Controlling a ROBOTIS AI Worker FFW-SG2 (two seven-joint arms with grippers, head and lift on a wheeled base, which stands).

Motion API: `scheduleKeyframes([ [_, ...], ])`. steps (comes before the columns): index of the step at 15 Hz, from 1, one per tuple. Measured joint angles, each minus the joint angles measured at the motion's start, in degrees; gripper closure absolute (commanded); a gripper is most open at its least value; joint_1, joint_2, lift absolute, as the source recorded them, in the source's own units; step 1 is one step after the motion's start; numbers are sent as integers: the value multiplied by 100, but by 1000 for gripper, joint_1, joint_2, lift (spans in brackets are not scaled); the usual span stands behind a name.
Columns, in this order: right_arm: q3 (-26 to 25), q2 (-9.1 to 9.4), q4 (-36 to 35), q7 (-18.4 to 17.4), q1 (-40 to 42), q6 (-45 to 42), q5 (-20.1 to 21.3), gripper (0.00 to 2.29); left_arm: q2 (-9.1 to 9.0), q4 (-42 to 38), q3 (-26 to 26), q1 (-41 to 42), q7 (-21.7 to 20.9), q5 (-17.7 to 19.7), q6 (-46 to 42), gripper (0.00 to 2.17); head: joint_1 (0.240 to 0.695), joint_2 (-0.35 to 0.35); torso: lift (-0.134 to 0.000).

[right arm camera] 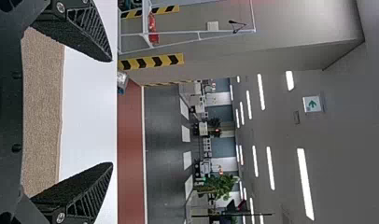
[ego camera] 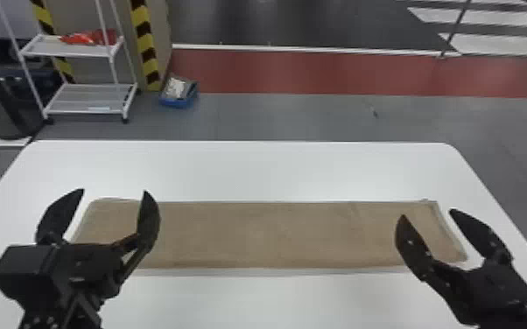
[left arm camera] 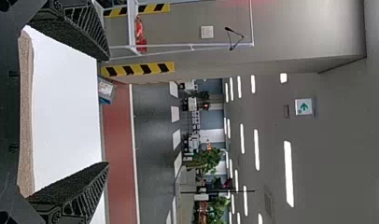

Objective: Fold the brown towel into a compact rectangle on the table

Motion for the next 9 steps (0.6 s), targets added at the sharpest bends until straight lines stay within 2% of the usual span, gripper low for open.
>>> scheduleKeyframes([
  [9, -59, 0, -133, 0, 121, -23, -64, 90, 25, -9, 0, 5, -13, 19, 22, 93, 695, -71, -125],
])
